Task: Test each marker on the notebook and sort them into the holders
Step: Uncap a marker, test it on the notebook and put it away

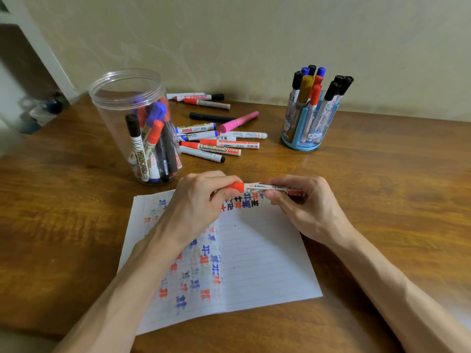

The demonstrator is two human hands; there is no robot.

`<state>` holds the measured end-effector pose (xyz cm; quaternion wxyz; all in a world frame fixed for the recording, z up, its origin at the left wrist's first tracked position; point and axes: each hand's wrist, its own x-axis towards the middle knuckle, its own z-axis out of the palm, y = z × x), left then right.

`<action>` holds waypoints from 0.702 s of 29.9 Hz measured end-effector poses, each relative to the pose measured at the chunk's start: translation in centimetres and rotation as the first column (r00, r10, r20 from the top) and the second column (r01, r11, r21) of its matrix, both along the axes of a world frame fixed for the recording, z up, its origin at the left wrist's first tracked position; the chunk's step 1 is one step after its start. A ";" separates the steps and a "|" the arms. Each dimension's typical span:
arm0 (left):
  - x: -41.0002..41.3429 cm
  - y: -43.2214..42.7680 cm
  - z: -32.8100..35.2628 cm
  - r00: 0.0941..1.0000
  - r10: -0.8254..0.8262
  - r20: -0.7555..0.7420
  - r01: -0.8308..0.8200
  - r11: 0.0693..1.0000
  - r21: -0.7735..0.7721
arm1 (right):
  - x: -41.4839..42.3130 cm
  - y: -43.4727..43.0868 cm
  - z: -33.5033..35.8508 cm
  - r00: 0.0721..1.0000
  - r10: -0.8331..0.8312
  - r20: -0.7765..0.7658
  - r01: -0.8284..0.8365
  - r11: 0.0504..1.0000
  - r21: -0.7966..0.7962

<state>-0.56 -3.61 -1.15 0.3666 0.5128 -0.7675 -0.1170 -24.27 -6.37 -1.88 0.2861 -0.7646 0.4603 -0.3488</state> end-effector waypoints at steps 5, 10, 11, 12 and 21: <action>0.0 -0.1 -0.4 0.999 0.027 0.035 -0.026 0.999 -0.039 | 0.6 0.4 -0.5 1.000 -0.029 -0.005 0.029 0.999 -0.035; -0.1 -0.3 -0.5 1.000 0.018 -0.008 -0.018 1.000 -0.008 | 0.3 -0.1 -0.6 1.000 -0.023 0.004 0.023 1.000 -0.013; -0.1 -0.4 -0.5 0.999 0.022 -0.028 -0.022 1.000 0.021 | 0.3 -0.2 -0.6 1.000 -0.019 0.016 0.019 1.000 -0.005; -0.1 -0.4 -0.4 0.998 0.028 -0.054 -0.025 0.998 0.051 | 0.3 -0.2 -0.5 1.000 -0.013 0.027 0.013 1.000 -0.002; -0.4 0.4 1.8 0.886 0.001 -0.463 0.054 0.993 0.104 | 1.1 0.2 0.2 0.982 0.083 0.169 -0.081 0.997 -0.021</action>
